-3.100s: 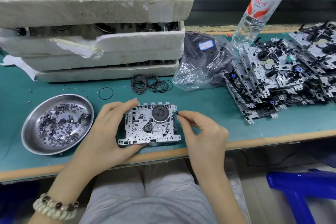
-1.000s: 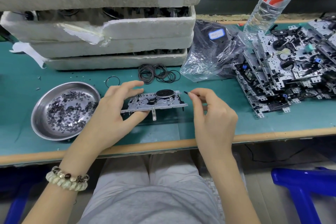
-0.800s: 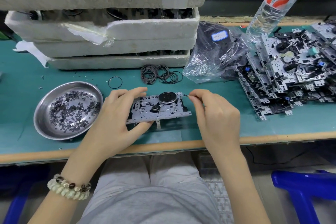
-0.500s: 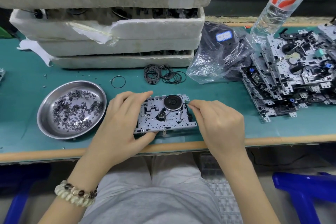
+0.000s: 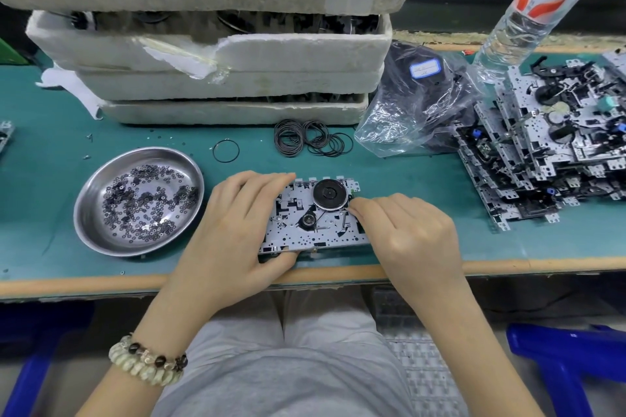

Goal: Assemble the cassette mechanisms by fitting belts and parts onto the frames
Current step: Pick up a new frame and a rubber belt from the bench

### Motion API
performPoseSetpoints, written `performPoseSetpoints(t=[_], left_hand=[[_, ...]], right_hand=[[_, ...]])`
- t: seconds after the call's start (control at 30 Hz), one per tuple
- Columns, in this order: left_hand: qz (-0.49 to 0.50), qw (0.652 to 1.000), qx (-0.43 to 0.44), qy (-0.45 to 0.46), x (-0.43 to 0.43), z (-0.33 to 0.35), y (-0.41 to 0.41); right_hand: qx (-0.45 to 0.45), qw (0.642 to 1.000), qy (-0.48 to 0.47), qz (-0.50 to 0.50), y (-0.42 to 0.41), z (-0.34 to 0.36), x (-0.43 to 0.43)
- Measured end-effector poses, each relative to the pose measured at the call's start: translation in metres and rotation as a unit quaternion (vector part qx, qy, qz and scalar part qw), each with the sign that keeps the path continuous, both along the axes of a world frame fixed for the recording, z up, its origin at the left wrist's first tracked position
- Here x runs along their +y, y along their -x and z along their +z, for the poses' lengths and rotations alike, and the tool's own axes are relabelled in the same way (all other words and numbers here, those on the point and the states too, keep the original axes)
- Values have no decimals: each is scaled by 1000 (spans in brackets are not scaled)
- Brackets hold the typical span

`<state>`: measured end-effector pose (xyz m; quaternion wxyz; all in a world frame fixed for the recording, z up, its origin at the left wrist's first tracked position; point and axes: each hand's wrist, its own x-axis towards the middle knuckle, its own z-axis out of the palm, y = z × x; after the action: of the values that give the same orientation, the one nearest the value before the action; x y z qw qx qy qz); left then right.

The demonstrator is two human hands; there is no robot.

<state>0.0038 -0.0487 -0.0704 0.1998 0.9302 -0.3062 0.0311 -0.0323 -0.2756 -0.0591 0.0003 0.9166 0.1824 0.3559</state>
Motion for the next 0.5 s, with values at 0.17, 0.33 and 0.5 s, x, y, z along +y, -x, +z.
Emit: performPoseSetpoints(t=[0.17,0.33,0.5], left_hand=[[-3,1000,-3,0,0,0,0],[-4,1000,-2,5,0,0,-1],[-5,1000,0,13,0,-1,-1]], right_hand=[[18,999,-34,9,0,-2,-2],[111,978,-179,16,5,-1,-9],[163,945,-282,-38,8,-2,-10]])
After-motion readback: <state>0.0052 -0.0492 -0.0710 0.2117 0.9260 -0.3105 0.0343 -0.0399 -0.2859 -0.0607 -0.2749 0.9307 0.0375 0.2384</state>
